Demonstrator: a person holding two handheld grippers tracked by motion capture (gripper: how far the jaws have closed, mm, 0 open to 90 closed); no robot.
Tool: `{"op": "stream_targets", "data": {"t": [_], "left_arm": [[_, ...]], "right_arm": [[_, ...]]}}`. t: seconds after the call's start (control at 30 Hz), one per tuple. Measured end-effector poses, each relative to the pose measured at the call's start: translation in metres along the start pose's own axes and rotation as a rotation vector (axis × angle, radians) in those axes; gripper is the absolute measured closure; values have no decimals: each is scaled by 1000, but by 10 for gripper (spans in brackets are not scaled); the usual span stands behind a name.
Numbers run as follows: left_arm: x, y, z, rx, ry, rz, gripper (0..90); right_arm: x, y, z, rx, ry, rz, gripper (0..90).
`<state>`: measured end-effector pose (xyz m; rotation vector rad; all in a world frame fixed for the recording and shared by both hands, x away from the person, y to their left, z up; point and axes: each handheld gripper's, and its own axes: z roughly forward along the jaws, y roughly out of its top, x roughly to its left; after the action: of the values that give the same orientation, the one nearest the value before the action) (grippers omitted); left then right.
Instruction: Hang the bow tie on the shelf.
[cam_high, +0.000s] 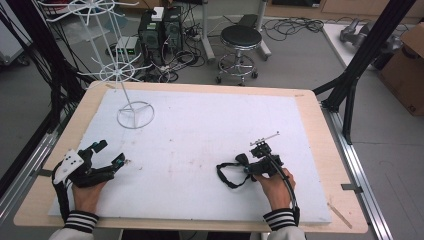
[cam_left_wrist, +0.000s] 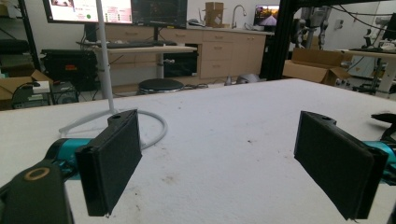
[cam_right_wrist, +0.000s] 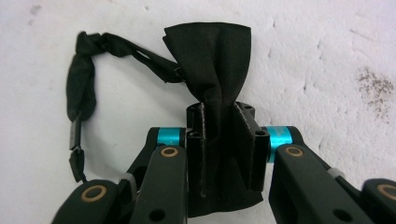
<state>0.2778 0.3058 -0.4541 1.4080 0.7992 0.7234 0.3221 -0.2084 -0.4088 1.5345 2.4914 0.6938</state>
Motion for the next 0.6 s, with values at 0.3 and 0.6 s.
{"op": "stream_targets", "data": {"t": [0.3, 0.6], "left_arm": [[0, 0, 0, 2, -1, 2, 151], [0, 0, 0, 1, -1, 0, 151]], "right_arm": [[1, 2, -12, -105, 47, -7, 759], [5, 5, -31, -320, 103, -42, 762]]}}
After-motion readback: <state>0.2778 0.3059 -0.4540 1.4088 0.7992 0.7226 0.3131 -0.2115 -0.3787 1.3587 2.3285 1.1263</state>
